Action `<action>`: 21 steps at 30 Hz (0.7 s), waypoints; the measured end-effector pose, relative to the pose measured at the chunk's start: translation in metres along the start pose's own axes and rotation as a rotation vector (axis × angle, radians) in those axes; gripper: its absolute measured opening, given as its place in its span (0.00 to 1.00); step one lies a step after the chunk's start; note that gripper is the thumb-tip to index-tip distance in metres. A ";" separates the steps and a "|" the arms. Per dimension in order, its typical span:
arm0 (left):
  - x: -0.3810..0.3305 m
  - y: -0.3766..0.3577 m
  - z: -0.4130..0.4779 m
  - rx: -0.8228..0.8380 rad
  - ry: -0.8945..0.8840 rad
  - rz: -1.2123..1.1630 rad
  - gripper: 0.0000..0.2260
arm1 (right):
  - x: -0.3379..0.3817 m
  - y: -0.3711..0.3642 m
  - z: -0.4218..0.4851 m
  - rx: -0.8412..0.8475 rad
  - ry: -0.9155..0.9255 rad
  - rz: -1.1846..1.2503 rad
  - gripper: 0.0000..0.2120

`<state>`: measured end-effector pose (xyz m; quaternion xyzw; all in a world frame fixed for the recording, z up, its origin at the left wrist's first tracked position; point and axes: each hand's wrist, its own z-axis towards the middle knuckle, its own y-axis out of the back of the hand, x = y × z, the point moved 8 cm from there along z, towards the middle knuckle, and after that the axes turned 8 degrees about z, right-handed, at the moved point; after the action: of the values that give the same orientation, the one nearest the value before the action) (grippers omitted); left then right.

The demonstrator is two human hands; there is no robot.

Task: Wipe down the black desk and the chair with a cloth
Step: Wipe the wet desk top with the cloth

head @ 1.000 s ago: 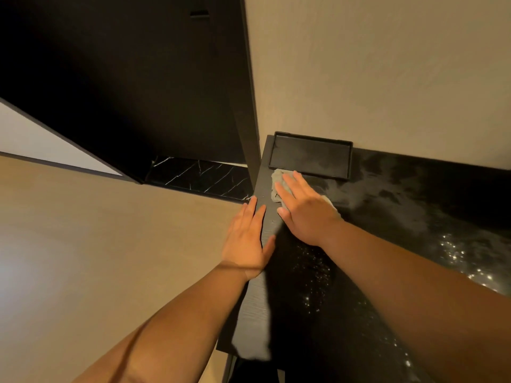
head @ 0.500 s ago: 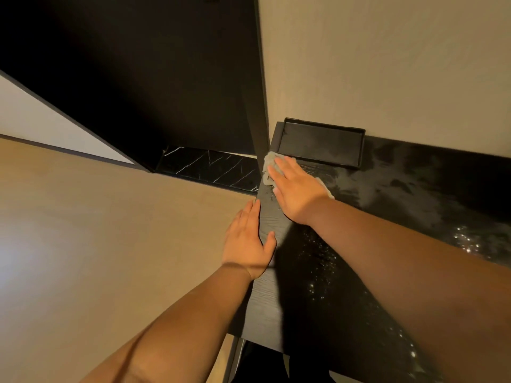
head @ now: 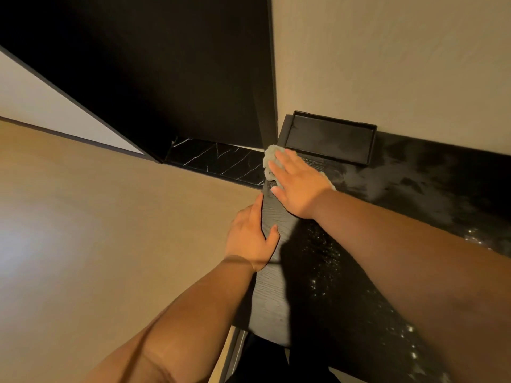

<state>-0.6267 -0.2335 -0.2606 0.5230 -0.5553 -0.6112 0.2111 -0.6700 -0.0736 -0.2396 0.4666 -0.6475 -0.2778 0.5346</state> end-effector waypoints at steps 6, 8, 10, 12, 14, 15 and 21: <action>-0.001 0.001 0.000 -0.011 0.009 0.006 0.36 | 0.007 -0.010 -0.036 0.042 0.208 -0.071 0.30; -0.002 0.002 -0.001 -0.012 0.015 -0.005 0.36 | 0.001 -0.004 -0.023 0.044 0.178 -0.086 0.30; -0.002 0.002 -0.002 -0.016 0.020 -0.012 0.36 | 0.000 0.004 -0.006 -0.017 0.093 -0.060 0.29; -0.002 0.003 -0.003 -0.024 0.018 -0.001 0.36 | 0.007 0.006 0.001 -0.078 0.040 -0.022 0.28; -0.001 0.002 -0.003 -0.025 0.026 0.001 0.36 | 0.018 -0.003 -0.003 -0.059 0.053 0.018 0.27; 0.000 0.002 -0.004 -0.028 0.035 0.003 0.35 | 0.023 -0.010 -0.009 -0.033 0.100 0.005 0.27; -0.004 0.005 -0.004 -0.060 0.019 -0.013 0.31 | -0.017 -0.010 -0.048 -0.053 0.097 -0.069 0.28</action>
<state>-0.6237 -0.2332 -0.2541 0.5260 -0.5313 -0.6238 0.2280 -0.6209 -0.0560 -0.2423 0.4874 -0.5967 -0.2901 0.5677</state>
